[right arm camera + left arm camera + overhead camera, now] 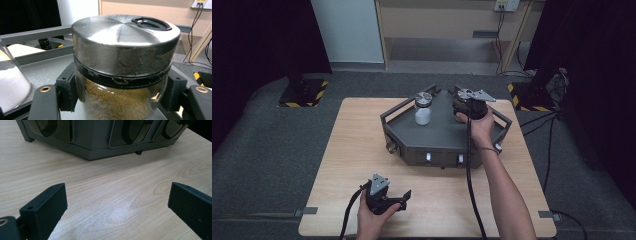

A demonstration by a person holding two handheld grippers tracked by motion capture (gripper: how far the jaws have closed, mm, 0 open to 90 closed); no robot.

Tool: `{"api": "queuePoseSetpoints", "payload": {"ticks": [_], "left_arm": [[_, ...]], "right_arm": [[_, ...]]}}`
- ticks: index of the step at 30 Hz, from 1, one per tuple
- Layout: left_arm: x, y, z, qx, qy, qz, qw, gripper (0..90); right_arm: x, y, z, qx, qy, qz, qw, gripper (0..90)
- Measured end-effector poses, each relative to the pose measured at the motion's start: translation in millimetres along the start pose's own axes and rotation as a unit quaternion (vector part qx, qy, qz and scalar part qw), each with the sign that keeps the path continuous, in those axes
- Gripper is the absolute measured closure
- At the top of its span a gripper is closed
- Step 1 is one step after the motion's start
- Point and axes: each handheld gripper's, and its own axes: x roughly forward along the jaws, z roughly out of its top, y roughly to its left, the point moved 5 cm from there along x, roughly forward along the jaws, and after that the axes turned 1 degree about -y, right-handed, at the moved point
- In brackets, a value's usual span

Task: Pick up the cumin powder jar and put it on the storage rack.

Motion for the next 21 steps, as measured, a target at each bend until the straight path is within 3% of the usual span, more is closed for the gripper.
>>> {"api": "queuePoseSetpoints", "payload": {"ticks": [11,13,17,21], "left_arm": [[0.0,0.9,-0.5,-0.004,-0.001,0.004,1.0000,1.3],[-0.3,1.0,-0.6,-0.005,-0.002,0.005,1.0000,1.3],[-0.9,1.6,0.0,-0.006,-0.002,0.005,1.0000,1.3],[-1.1,1.0,-0.3,-0.006,-0.002,0.006,1.0000,1.3]], "right_arm": [[-4.2,2.2,-5.6,-0.016,-0.006,-0.002,0.9998,29.5],[-6.1,2.9,-5.7,-0.016,-0.020,-0.004,0.9997,24.6],[-13.7,7.7,0.8,-0.020,-0.031,-0.019,0.9991,6.5],[-23.5,6.4,3.4,-0.015,-0.038,-0.020,0.9989,3.2]]}}
